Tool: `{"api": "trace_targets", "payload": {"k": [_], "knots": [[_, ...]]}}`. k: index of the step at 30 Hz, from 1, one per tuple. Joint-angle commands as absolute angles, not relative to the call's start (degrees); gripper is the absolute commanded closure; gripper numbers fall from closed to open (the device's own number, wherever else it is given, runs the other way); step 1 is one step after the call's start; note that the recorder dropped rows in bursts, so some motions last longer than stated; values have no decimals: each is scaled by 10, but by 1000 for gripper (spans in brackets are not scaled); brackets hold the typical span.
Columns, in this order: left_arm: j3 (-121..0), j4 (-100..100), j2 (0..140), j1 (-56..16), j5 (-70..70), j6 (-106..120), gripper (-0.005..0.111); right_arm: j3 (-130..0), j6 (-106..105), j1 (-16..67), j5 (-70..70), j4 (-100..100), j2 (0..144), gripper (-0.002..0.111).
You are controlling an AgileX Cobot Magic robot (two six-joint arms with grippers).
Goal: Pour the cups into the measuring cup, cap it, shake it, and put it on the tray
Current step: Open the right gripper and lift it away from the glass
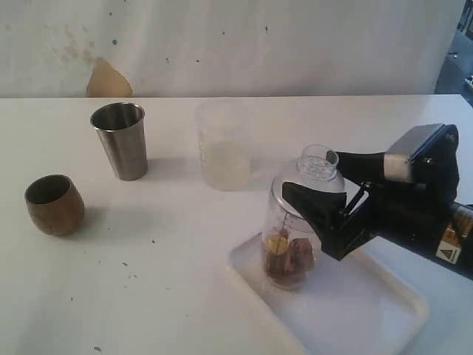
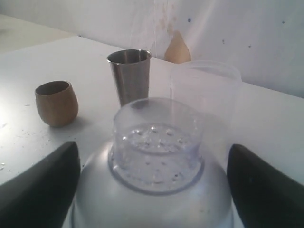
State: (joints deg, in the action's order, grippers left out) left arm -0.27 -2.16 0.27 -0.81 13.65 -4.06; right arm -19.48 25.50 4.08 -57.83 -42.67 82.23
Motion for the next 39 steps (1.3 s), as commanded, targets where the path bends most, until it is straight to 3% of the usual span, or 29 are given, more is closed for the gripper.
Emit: {"api": "trace_targets", "payload": {"k": [1, 6, 9, 12, 26, 36, 38, 39], "knots": [[0, -24, 0, -7, 134, -40, 106, -194, 264, 42, -535, -423, 801, 95], [0, -24, 0, -7, 134, -40, 106, -201, 320, 42, -537, -422, 801, 55], [0, -24, 0, -7, 134, -40, 106, -208, 334, 42, -538, -422, 801, 37], [0, -24, 0, -7, 134, -40, 106, -220, 338, 42, -538, -439, 801, 26], [0, -24, 0, -7, 134, -40, 106, -282, 393, 42, -479, -463, 758, 29], [0, -24, 0, -7, 134, -40, 106, -287, 434, 42, -437, -465, 608, 55], [0, -24, 0, -7, 134, -40, 106, -287, 470, 42, -421, -483, 562, 67], [0, -24, 0, -7, 134, -40, 106, -287, 512, 42, -380, -515, 521, 79]]}}
